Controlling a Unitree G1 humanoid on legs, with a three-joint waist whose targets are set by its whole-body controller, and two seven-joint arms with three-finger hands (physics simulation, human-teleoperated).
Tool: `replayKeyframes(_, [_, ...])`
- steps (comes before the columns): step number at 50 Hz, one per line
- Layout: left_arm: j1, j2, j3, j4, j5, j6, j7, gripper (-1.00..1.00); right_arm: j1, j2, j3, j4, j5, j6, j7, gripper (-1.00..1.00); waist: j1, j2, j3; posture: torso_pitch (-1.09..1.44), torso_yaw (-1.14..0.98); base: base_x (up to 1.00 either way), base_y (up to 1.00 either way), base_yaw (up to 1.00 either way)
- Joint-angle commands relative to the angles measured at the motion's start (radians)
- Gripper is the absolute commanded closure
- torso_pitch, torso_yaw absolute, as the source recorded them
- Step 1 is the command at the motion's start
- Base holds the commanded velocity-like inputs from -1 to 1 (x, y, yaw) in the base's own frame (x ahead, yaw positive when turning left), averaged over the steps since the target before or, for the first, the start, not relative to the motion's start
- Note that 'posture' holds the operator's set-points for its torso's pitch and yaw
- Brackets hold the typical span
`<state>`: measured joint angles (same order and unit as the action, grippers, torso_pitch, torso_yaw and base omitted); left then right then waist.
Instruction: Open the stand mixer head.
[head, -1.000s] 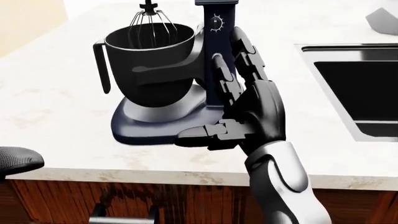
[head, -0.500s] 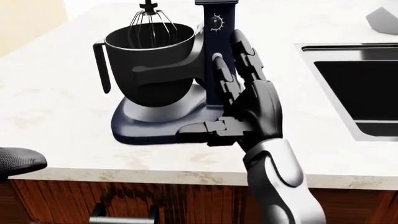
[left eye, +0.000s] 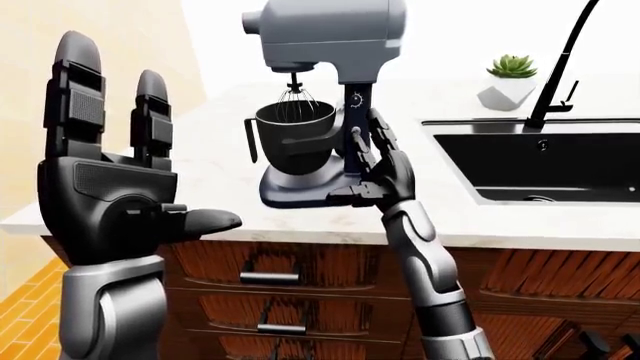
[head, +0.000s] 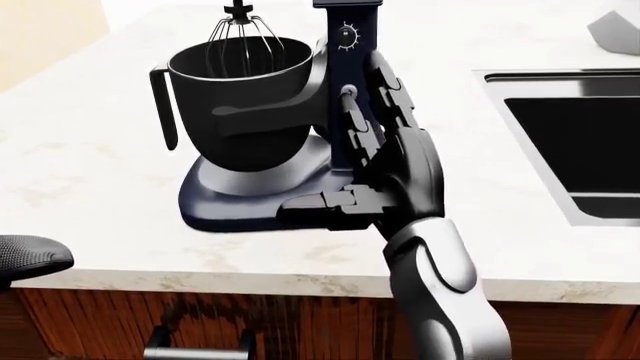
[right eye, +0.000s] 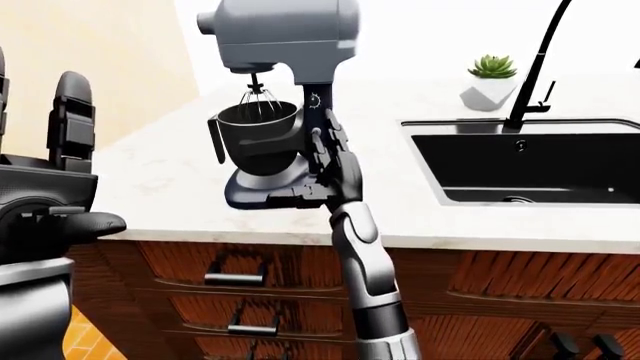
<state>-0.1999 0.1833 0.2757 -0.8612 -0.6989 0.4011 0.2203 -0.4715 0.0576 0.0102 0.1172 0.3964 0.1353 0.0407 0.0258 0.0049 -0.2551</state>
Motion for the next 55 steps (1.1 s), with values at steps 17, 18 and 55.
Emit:
replayKeyframes(17, [-0.024, 0.011, 0.009, -0.016, -0.009, -0.017, 0.001, -1.00, -0.069, -0.010, -0.015, 0.036, 0.000, -0.063, 0.015, -1.00, 0.001, 0.004, -0.006, -0.33, 0.00, 0.00, 0.00, 0.00])
replayKeyframes(18, [-0.024, 0.012, 0.010, -0.018, -0.010, -0.016, 0.003, -1.00, -0.071, -0.011, -0.015, 0.042, -0.001, -0.066, 0.016, -1.00, 0.001, 0.004, -0.006, -0.33, 0.00, 0.00, 0.00, 0.00])
replayKeyframes(55, [-0.023, 0.012, 0.008, -0.021, -0.004, -0.017, 0.001, -1.00, 0.093, -0.054, -0.026, -0.664, 0.144, 0.281, -0.161, -1.00, 0.006, -0.007, -0.003, -0.33, 0.00, 0.00, 0.00, 0.00])
